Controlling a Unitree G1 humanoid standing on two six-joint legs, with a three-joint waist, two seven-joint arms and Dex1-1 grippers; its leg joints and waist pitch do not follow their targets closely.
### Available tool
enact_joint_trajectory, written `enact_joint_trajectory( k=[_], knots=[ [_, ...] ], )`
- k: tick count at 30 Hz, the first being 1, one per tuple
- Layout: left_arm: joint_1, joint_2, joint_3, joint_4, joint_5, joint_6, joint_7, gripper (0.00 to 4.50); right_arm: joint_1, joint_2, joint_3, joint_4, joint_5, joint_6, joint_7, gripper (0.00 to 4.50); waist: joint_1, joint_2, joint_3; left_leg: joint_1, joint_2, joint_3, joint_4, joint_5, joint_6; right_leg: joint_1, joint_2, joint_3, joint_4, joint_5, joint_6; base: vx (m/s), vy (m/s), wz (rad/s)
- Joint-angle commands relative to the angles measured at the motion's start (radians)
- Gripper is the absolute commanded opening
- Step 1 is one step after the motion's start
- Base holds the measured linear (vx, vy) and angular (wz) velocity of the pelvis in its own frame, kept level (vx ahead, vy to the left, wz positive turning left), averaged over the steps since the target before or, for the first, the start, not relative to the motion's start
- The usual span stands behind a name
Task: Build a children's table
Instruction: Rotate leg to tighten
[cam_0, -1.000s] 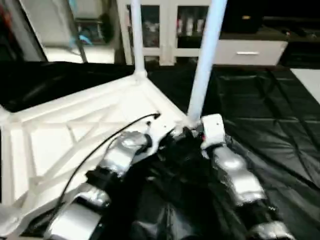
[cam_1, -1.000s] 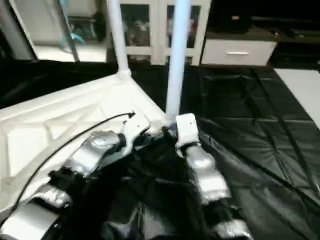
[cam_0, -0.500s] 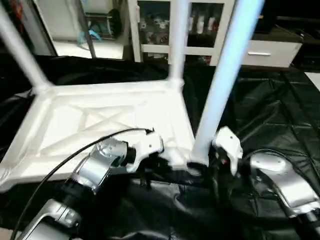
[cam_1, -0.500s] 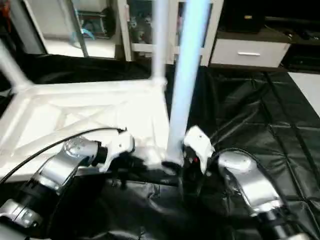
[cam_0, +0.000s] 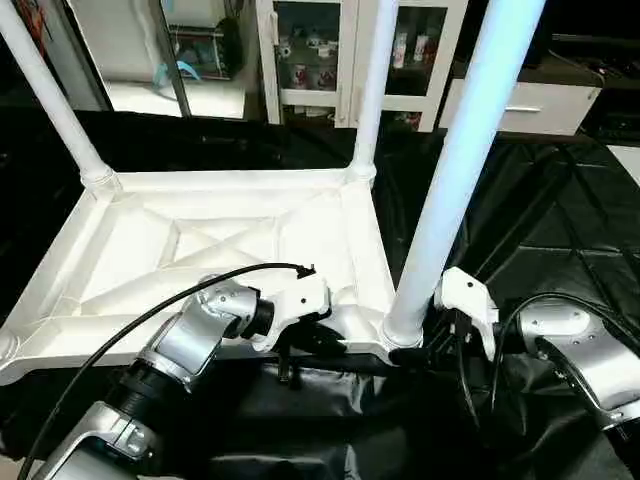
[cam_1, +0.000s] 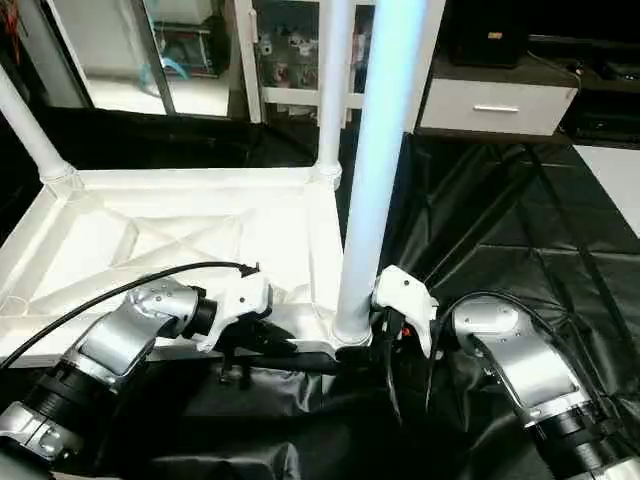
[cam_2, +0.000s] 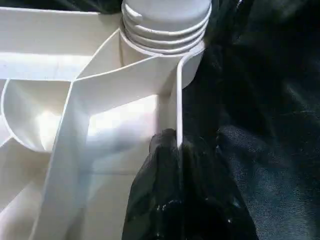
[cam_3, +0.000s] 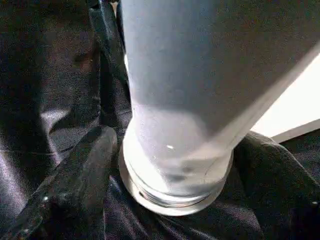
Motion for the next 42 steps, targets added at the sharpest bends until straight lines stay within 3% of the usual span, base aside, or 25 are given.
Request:
enact_joint_trajectory(
  k=[1, 10, 18, 22, 24, 26, 28, 29, 33, 34, 35, 38, 40, 41, 42],
  knots=[
    [0.039, 0.005, -0.081, 0.032, 0.027, 0.024, -0.040, 0.00, -0.022, 0.006, -0.003, 0.005, 0.004, 0.007, 0.012, 3.56, -0.001, -0.018, -0.046, 0.003, 0.081, -0.034, -0.065, -0.079, 0.116, 0.041, -0.080, 0.047, -0.052, -0.022, -0.306, 0.000, 0.000, 0.00],
    [0.048, 0.014, -0.084, 0.024, 0.031, 0.035, -0.040, 0.00, -0.031, 0.017, -0.005, 0.020, 0.014, 0.008, 0.023, 2.81, 0.000, -0.018, -0.048, 0.004, 0.081, -0.033, -0.062, -0.062, 0.123, 0.043, -0.079, 0.046, -0.048, -0.005, -0.309, 0.000, 0.000, 0.00],
    [0.051, 0.020, -0.086, 0.019, 0.029, 0.045, -0.047, 0.00, -0.032, 0.030, -0.004, 0.022, 0.022, 0.021, 0.032, 2.69, 0.001, -0.019, -0.049, 0.004, 0.081, -0.034, -0.060, -0.053, 0.126, 0.043, -0.078, 0.045, -0.045, 0.005, -0.314, 0.000, 0.000, 0.00],
    [0.052, 0.019, -0.083, 0.019, 0.029, 0.048, -0.041, 0.00, -0.034, 0.046, -0.009, 0.038, 0.008, 0.013, 0.003, 2.69, -0.001, -0.019, -0.047, 0.003, 0.080, -0.033, -0.061, -0.079, 0.112, 0.042, -0.078, 0.046, -0.049, -0.037, -0.308, 0.000, 0.000, 0.00],
    [0.042, -0.002, -0.060, 0.046, 0.033, 0.040, 0.010, 0.00, -0.054, 0.083, -0.024, 0.100, -0.037, -0.003, -0.098, 2.68, -0.007, -0.018, -0.043, 0.002, 0.078, -0.032, -0.064, -0.113, 0.092, 0.038, -0.077, 0.046, -0.056, -0.088, -0.304, 0.000, 0.000, 0.00],
    [0.020, -0.041, -0.024, 0.102, 0.042, 0.022, 0.101, 0.00, -0.073, 0.127, -0.050, 0.166, -0.063, -0.007, -0.200, 2.68, -0.015, -0.020, -0.034, 0.006, 0.075, -0.034, -0.069, -0.200, 0.046, 0.032, -0.076, 0.047, -0.073, -0.239, -0.274, 0.000, 0.000, 0.00],
    [-0.007, -0.075, 0.007, 0.160, 0.051, 0.014, 0.185, 0.00, -0.077, 0.180, -0.083, 0.213, -0.069, 0.012, -0.308, 2.68, -0.019, -0.021, -0.034, 0.008, 0.074, -0.038, -0.070, -0.237, 0.022, 0.030, -0.077, 0.047, -0.079, -0.313, -0.254, -0.027, 0.001, 0.00],
    [-0.014, -0.085, 0.016, 0.175, 0.053, 0.013, 0.211, 0.00, -0.077, 0.193, -0.088, 0.222, -0.075, 0.014, -0.336, 2.67, -0.028, -0.020, -0.033, 0.006, 0.072, -0.044, -0.074, -0.277, -0.004, 0.029, -0.076, 0.044, -0.084, -0.391, -0.217, -0.059, 0.010, -0.03],
    [-0.041, -0.120, 0.048, 0.227, 0.059, 0.018, 0.304, 0.00, -0.077, 0.254, -0.108, 0.263, -0.099, 0.019, -0.467, 2.67, -0.035, -0.021, -0.035, 0.008, 0.072, -0.046, -0.076, -0.296, -0.007, 0.023, -0.075, 0.046, -0.089, -0.397, -0.191, -0.019, 0.005, -0.01],
    [-0.043, -0.124, 0.051, 0.231, 0.059, 0.020, 0.313, 0.00, -0.079, 0.260, -0.110, 0.269, -0.102, 0.019, -0.482, 2.67, -0.035, -0.020, -0.035, 0.007, 0.072, -0.046, -0.077, -0.292, -0.006, 0.023, -0.075, 0.047, -0.089, -0.387, -0.191, 0.000, 0.000, 0.00],
    [-0.066, -0.152, 0.072, 0.267, 0.065, 0.037, 0.386, 0.00, -0.093, 0.316, -0.127, 0.321, -0.133, 0.011, -0.615, 2.67, -0.039, -0.017, -0.035, 0.004, 0.070, -0.044, -0.077, -0.280, -0.009, 0.019, -0.075, 0.047, -0.088, -0.361, -0.201, 0.000, 0.000, 0.00],
    [-0.100, -0.197, 0.111, 0.327, 0.071, 0.038, 0.509, 0.00, -0.123, 0.406, -0.167, 0.403, -0.148, 0.003, -0.802, 2.67, -0.051, -0.015, -0.038, 0.004, 0.067, -0.049, -0.078, -0.296, -0.024, 0.021, -0.076, 0.044, -0.090, -0.384, -0.195, 0.000, 0.000, 0.00],
    [-0.111, -0.214, 0.128, 0.347, 0.064, 0.034, 0.532, 0.00, -0.136, 0.434, -0.180, 0.431, -0.156, 0.001, -0.871, 2.67, -0.053, -0.013, -0.040, 0.007, 0.068, -0.044, -0.077, -0.275, -0.017, 0.018, -0.072, 0.046, -0.088, -0.304, -0.212, 0.000, 0.000, 0.00],
    [-0.135, -0.252, 0.165, 0.396, 0.050, 0.027, 0.595, 0.00, -0.170, 0.502, -0.213, 0.500, -0.161, -0.012, -1.011, 2.67, -0.057, -0.012, -0.039, 0.001, 0.065, -0.042, -0.078, -0.269, -0.009, 0.018, -0.074, 0.046, -0.088, -0.298, -0.218, 0.000, 0.000, 0.00],
    [-0.135, -0.252, 0.165, 0.396, 0.050, 0.027, 0.595, 0.00, -0.170, 0.502, -0.213, 0.500, -0.161, -0.012, -1.011, 2.67, -0.056, -0.010, -0.040, 0.002, 0.064, -0.045, -0.079, -0.270, -0.013, 0.020, -0.076, 0.045, -0.089, -0.311, -0.215, 0.000, 0.000, 0.00]
  ],
)
